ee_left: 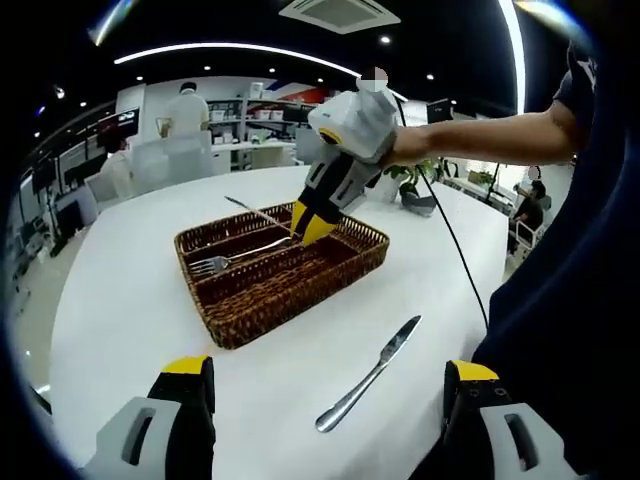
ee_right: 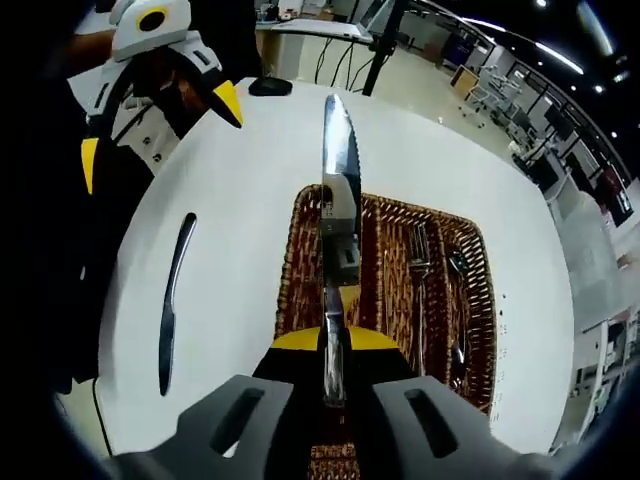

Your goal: Arrange the knives, forks, and spoons in their matching storage slots by inserting each utensil handle-first until every utensil is classified and aligned in the correct compartment

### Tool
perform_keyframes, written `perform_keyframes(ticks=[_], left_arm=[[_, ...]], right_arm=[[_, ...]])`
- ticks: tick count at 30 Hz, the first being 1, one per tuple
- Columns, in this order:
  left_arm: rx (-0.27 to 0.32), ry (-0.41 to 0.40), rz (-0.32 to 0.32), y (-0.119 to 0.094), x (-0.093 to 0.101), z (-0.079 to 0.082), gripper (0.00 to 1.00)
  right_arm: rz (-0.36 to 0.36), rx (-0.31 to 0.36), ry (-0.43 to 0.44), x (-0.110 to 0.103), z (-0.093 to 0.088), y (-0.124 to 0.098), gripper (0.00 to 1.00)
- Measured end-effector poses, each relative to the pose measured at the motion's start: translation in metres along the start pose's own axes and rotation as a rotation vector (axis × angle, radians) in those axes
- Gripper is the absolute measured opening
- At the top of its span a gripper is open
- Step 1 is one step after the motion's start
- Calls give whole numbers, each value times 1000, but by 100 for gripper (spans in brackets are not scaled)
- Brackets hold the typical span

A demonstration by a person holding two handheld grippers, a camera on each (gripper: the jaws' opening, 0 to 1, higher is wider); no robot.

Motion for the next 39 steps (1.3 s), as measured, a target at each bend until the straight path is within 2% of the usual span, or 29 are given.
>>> perform_keyframes(ticks=[4, 7, 19, 23, 26, 30, 35, 39], left_arm=[[12, -11, 7, -2, 0, -1, 100], [27, -2, 13, -3, 0, -1, 100], [7, 9, 15, -5, -3, -4, 100], [9, 10, 17, -5, -3, -3, 100], [3, 9, 18, -6, -4, -5, 100], [0, 6, 21, -7, -4, -7, 100], [-3, 14, 19, -5, -5, -6, 100], [-1, 16, 22, -5, -7, -6, 100]], right_arm=[[42, -87, -16, 4, -2, 15, 5], [75, -116, -20, 5, -3, 26, 5], [86, -241, 21, 14, 0, 61, 6], [80, -256, 50, 18, -1, 65, 6], [75, -293, 89, 21, -6, 66, 5], [69, -285, 127, 21, -4, 62, 5], [76, -346, 134, 16, -16, 67, 5], [62, -358, 143, 17, -22, 70, 6]])
Point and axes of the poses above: the point that each gripper's makers call its tool centre point, and the gripper's own axes: y roughly forward along the fingers, x roughly to its right, z roughly out of its top, the point moved 6 cm from there along -y, roughly backward along the fingers, and after that the axes turned 11 degrees about z, right-handed, at the moved point
